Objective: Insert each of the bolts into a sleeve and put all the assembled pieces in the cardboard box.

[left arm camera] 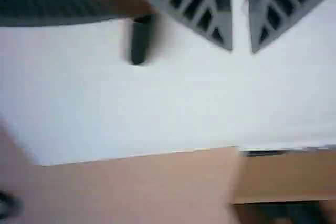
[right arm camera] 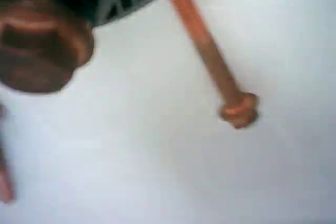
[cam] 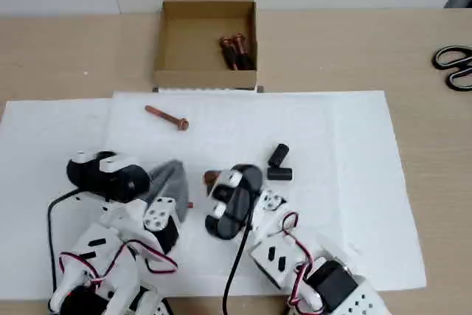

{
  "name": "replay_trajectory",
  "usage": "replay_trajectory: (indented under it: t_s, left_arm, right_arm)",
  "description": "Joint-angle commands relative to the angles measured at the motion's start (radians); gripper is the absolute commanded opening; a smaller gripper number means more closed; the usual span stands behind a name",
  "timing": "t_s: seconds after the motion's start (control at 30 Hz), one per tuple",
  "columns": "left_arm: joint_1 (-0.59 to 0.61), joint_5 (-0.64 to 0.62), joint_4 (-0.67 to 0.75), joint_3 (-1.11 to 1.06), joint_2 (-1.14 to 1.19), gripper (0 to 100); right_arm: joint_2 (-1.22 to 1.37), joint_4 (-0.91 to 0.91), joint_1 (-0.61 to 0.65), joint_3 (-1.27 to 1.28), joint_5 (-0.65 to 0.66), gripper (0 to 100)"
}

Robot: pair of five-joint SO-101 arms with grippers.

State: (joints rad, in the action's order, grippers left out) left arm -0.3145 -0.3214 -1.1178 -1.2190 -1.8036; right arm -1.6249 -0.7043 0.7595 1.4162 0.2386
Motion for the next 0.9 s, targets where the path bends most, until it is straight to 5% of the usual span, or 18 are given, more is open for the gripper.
replay_trajectory:
  t_s: [0.0, 0.17, 0.47, 0.63, 0.87]
  left_arm:
    - [0.163, 0.101, 0.054, -0.053, -0.003, 1]
    - [0.272, 0.16, 0.089, -0.216, -0.006, 1]
    - [0.269, 0.175, 0.095, -0.407, -0.006, 1]
    - [0.27, 0.175, 0.115, -0.423, -0.006, 1]
    - [0.269, 0.175, 0.117, -0.423, -0.006, 1]
  right_arm:
    - [-0.018, 0.019, -0.079, -0.018, 0.002, 0.2]
    - [-0.018, 0.018, -0.171, -0.018, -0.107, 0.2]
    - [-0.008, -0.082, -0.387, -0.014, -0.259, 0.2]
    - [-0.007, -0.269, -0.432, -0.084, -0.374, 0.2]
    - [0.108, -0.275, -0.433, -0.281, -0.381, 0.2]
